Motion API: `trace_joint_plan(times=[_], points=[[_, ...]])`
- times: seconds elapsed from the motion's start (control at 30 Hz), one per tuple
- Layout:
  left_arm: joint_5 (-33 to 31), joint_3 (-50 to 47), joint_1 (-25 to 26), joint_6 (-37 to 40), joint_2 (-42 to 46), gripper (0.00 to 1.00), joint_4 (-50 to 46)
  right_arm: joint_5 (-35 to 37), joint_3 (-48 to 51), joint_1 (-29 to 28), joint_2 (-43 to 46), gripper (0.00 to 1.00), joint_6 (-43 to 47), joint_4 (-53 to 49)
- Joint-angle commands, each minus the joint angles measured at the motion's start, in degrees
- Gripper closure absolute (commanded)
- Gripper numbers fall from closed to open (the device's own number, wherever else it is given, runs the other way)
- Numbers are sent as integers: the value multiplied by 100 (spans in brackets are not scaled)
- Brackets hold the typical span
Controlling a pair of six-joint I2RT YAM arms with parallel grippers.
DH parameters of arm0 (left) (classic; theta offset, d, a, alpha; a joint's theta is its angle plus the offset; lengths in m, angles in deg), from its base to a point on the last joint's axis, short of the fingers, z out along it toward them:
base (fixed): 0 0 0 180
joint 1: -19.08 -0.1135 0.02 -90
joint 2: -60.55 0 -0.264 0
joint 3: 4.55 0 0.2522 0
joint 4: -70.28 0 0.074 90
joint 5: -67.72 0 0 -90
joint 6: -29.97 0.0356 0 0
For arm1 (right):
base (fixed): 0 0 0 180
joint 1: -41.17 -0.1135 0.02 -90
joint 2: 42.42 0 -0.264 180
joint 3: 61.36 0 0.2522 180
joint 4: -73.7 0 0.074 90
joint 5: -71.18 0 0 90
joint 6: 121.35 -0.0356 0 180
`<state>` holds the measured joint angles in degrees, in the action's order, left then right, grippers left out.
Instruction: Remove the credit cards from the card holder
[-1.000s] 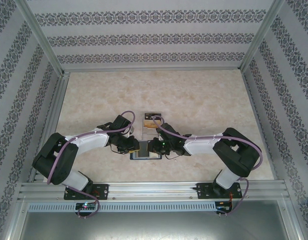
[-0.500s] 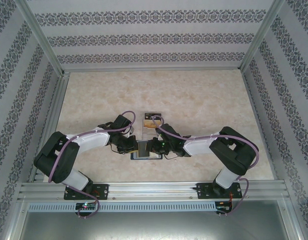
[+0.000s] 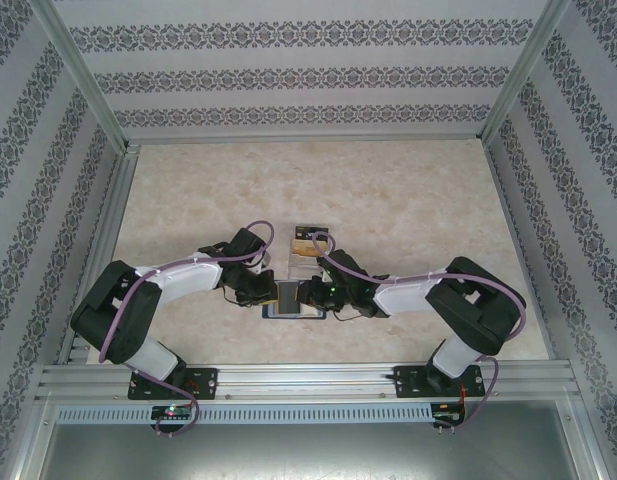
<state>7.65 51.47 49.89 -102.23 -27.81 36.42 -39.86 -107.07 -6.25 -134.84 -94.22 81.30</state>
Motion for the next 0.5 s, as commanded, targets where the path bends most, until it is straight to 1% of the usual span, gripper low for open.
trace_joint_plan(times=[0.0, 0.2, 0.3, 0.47], points=[[-195, -4, 84, 174, -151, 92, -341, 142, -56, -111, 208, 73, 18, -362], [-195, 44, 161, 301, -195, 92, -377, 628, -57, -275, 545, 72, -5, -553], [-231, 112, 236, 391, -252, 92, -450, 943, 131, -393, 764, 71, -95, -523], [-266, 283, 337, 561, -397, 92, -572, 1261, 481, -503, 1052, 71, -305, -334]])
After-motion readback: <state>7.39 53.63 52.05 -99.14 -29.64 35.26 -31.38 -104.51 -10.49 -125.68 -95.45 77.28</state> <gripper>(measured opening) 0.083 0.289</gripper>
